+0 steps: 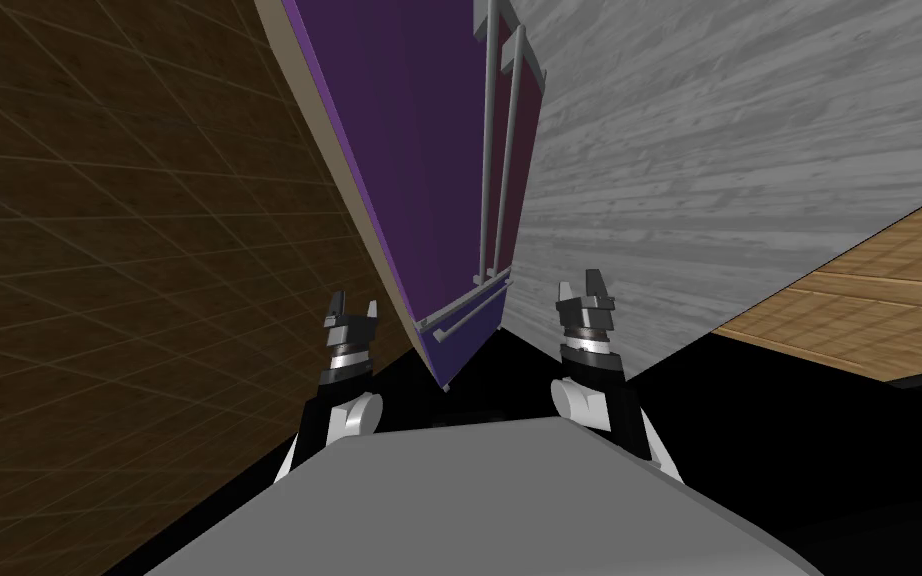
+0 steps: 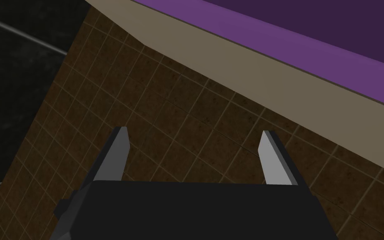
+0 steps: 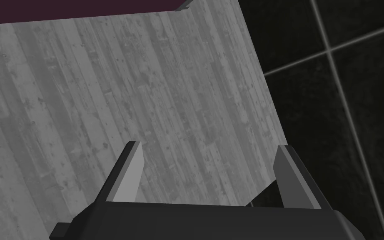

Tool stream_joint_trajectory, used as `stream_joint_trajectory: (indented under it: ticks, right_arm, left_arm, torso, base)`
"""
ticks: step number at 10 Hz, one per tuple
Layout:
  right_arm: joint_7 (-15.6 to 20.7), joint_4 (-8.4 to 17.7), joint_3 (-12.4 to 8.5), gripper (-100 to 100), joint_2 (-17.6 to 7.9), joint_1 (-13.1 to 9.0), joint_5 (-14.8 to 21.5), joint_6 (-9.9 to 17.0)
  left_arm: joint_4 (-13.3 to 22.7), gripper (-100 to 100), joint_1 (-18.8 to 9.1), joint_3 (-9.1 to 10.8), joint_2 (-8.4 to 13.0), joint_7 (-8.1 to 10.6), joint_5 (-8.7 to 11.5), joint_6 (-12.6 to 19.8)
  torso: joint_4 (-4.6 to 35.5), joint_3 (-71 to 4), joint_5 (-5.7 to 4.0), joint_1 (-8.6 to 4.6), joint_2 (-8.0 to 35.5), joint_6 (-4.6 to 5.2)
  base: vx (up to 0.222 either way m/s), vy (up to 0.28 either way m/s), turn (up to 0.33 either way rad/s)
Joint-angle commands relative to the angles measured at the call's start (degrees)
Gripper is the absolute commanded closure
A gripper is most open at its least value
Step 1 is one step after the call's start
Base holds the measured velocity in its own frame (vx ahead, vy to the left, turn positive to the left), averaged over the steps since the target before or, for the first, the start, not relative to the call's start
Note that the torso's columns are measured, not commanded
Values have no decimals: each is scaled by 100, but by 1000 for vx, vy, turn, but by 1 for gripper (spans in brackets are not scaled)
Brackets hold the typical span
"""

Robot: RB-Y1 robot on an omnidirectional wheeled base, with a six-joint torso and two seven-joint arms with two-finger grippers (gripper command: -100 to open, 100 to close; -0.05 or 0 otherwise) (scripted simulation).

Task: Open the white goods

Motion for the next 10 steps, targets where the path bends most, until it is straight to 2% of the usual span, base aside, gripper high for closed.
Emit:
stream_joint_trajectory:
  ticks: [1,9,10]
  right_arm:
    - [0,0,0,0,0,0,0,0]
    - [0,-2,0,0,0,0,0,-1]
    - [0,-2,0,0,0,0,0,-1]
  left_arm:
    - [0,0,0,0,0,0,0,0]
    - [-2,0,0,0,0,0,0,-1]
    - [91,-100,-12,33,226,7,20,6]
  torso:
    - [235,-467,0,0,232,0]
    - [3537,-7073,0,0,3539,0]
    - [3960,-7919,0,0,3962,0]
  base:
    - [0,0,0]
    - [0,0,0]
    - [23,-28,39]
